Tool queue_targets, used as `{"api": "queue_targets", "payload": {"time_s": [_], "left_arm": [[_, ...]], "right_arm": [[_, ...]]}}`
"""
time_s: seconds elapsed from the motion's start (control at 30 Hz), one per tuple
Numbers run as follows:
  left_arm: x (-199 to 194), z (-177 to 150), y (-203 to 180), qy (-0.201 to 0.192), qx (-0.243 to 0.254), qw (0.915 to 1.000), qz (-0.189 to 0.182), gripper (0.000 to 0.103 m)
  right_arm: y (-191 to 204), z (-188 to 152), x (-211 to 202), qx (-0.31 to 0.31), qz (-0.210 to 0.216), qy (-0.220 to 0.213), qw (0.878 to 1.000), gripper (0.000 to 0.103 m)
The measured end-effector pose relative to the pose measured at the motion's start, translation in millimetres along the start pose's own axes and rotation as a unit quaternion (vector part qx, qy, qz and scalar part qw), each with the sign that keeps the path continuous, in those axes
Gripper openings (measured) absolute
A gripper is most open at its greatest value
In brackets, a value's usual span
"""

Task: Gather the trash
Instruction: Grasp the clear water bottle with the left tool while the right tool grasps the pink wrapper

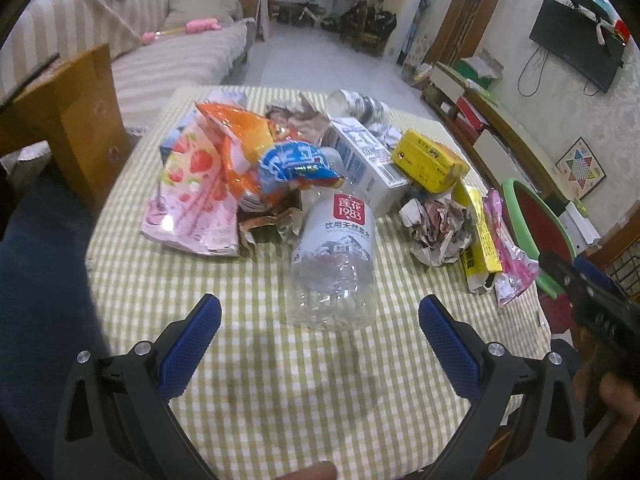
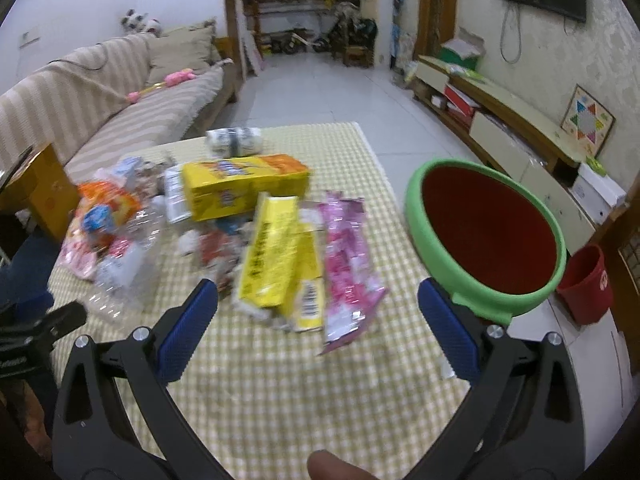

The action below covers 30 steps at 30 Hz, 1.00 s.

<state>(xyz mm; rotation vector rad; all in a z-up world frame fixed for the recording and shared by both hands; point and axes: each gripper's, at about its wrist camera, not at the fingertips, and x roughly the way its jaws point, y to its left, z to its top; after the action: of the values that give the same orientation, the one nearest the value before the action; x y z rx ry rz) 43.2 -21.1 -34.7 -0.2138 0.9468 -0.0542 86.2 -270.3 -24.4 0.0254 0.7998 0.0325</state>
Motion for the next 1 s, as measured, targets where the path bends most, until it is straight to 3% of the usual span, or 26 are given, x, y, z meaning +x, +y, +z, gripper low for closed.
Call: {"api": "queue_targets", "payload": {"time_s": [0.23,0.43,0.57,0.8,0.87,1.0], "left_arm": [[19.2,9.1,-8.1,0.021,0.007,0.9998,0.001,0.095],[37.3,18.2,-6.4,0.041,-0.003,0.9991,0.008,0.095],[49.5,23.8,-5.0,0.057,-0.011,0.9983,0.007,0.094],[71.5,27.9,-6.1,0.086,-0.017,0.9962,0.005,0.074],[79.1,28.4,-8.0,0.097,-0.017,0.9952,0.002,0.062],[90.9,27.8,-10.2,0.112,-0.027,0.9933,-0.008,0.057]], "right_arm": [[-28.8,15.9,47.9,0.011,0.013,0.066,0.998,0.098],[-36.6,22.8,75.2,0.005,0.014,0.095,0.995,0.098],[-33.1,24.7,88.3,-0.009,0.016,0.111,0.994,0.092],[-36.3,21.7,106.8,-0.001,0.019,0.139,0.99,0.077],[-38.6,19.9,111.5,0.003,0.023,0.147,0.989,0.071],[-41.5,14.1,115.7,0.001,0.028,0.157,0.987,0.054]]}}
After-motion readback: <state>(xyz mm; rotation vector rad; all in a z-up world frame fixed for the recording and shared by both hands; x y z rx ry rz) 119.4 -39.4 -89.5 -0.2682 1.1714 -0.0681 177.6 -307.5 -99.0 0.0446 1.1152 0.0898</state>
